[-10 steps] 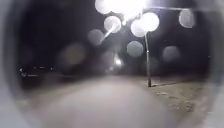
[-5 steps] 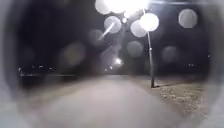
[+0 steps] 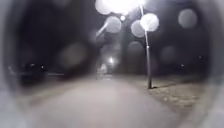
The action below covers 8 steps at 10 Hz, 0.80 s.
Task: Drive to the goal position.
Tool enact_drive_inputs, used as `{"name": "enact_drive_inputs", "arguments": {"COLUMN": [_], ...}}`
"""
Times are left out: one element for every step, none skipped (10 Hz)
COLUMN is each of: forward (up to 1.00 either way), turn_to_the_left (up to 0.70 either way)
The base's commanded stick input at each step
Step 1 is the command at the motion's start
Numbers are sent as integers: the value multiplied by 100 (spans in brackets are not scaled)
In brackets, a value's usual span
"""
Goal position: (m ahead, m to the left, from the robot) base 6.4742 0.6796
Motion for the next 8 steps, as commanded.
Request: {"name": "enact_drive_inputs", "arguments": {"forward": [70,70,70,70,70,70,70,70], "turn_to_the_left": [0,0,0,0,0,0,0,0]}}
